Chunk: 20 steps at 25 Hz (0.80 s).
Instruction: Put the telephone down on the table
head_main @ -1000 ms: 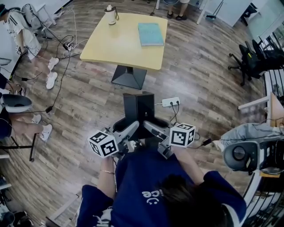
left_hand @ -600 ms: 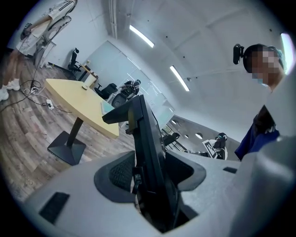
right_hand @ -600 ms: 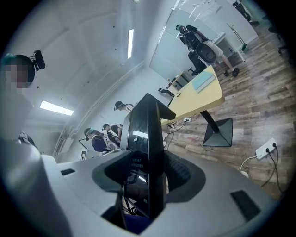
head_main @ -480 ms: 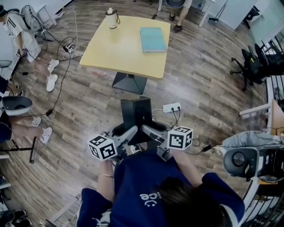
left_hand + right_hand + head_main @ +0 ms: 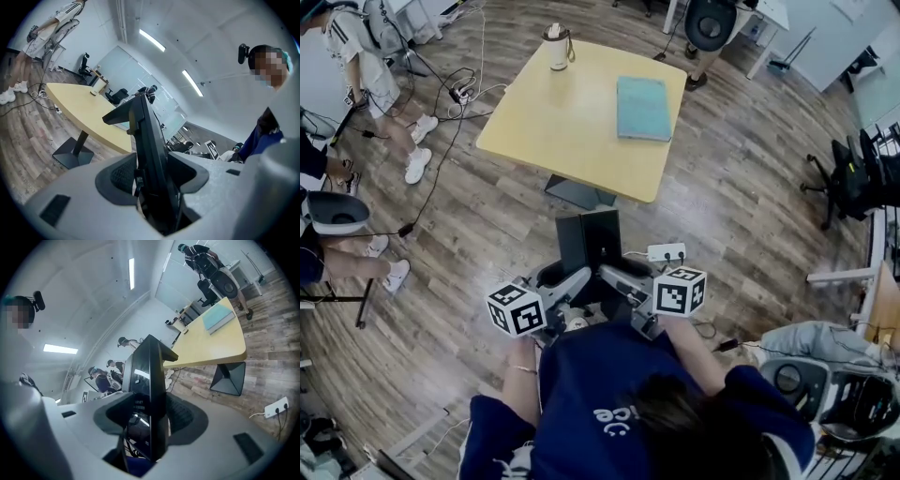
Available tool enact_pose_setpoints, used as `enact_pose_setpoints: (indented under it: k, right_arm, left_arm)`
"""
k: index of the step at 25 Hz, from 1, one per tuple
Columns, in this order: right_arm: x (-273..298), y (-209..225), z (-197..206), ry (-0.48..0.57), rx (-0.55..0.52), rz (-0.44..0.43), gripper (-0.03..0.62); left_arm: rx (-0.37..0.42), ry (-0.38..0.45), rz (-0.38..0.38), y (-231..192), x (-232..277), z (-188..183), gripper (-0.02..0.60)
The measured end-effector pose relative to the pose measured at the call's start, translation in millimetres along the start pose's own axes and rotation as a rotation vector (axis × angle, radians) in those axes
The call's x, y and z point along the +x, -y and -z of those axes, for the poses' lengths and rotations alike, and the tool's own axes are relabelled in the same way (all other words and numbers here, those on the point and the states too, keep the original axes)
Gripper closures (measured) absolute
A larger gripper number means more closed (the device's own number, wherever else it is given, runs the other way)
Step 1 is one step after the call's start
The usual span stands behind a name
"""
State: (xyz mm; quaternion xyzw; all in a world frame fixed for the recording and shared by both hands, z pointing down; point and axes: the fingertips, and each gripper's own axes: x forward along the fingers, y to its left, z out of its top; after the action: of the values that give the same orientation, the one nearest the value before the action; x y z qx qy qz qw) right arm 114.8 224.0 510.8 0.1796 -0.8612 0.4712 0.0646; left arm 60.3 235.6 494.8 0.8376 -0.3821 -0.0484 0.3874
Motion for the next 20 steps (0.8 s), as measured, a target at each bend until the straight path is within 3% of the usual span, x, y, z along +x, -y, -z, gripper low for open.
enact_pose_setpoints:
  k: [12, 20]
  right_arm:
    - [-7, 51, -77, -0.051, -0.024, -0.047, 0.372]
    - [-16, 76, -100, -0.061, -0.038, -0.042, 0.372]
  left_arm:
    - [-0.031, 0.047, -0.067, -14, 78, -40, 0.374]
    - [-0.06, 0.057, -0.072, -18, 112, -47, 0.374]
